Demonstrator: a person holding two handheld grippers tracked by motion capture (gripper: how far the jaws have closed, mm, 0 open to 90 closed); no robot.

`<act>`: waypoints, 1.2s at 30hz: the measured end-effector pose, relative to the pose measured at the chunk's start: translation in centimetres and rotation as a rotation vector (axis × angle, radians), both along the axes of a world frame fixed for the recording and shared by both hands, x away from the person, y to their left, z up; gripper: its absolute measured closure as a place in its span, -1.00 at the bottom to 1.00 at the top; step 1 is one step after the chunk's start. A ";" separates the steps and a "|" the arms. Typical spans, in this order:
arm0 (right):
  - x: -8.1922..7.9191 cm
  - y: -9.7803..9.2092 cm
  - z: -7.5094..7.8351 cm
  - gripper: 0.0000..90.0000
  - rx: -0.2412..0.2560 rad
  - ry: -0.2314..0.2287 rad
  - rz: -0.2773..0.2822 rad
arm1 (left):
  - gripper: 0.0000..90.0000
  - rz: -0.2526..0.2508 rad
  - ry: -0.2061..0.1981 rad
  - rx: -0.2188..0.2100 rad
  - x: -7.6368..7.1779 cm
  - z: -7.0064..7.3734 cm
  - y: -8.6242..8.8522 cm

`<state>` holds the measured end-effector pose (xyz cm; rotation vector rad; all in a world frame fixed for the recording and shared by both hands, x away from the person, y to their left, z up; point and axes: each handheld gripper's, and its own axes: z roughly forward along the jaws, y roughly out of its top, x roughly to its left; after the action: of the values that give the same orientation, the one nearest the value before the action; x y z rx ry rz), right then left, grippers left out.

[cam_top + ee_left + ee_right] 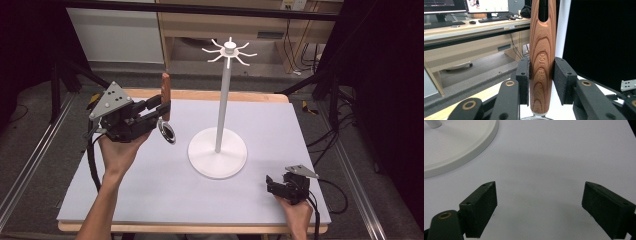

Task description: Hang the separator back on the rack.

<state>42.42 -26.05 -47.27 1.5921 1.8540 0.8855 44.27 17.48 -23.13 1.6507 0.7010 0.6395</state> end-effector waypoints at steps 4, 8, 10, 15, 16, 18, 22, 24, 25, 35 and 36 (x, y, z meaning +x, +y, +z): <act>0.0 0.0 0.0 -0.71 -0.006 -0.004 0.008 | 0.48 -0.001 -0.021 0.006 0.0 0.5 -0.3; 0.0 0.1 0.0 -0.71 -0.007 -0.001 0.006 | 0.49 -0.011 -0.021 0.008 0.1 1.0 -0.9; 0.0 0.1 0.0 -0.71 -0.007 -0.002 0.006 | 0.49 -0.015 -0.023 0.010 0.1 1.1 -1.1; 0.0 0.0 0.0 -0.71 -0.007 -0.001 0.004 | 0.49 -0.025 -0.029 0.009 0.1 1.6 -1.6; 0.0 0.0 0.0 -0.70 -0.007 -0.002 0.004 | 0.49 -0.030 -0.016 0.005 0.1 1.7 -1.6; 0.0 0.0 0.0 -0.71 -0.008 -0.002 0.005 | 0.49 -0.034 -0.017 -0.006 0.2 1.9 -1.8; 0.0 0.0 0.1 -0.71 -0.005 -0.003 0.004 | 0.49 -0.040 -0.019 -0.014 0.3 2.2 -2.0; -0.1 0.1 0.1 -0.71 0.002 0.002 -0.003 | 0.49 -0.042 -0.021 -0.013 0.3 2.4 -2.1; -0.1 0.1 0.1 -0.71 0.002 0.001 -0.002 | 0.49 -0.043 -0.022 -0.016 0.4 2.4 -2.1; -0.1 0.0 0.1 -0.70 -0.002 0.000 -0.001 | 0.49 -0.055 -0.024 -0.008 0.8 3.0 -3.2; -0.1 0.0 0.1 -0.70 -0.003 -0.001 0.001 | 0.49 -0.055 -0.023 -0.003 0.9 3.1 -3.4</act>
<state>42.35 -26.06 -47.19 1.5890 1.8541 0.8833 45.21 14.10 -20.04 1.6520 0.6370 0.6169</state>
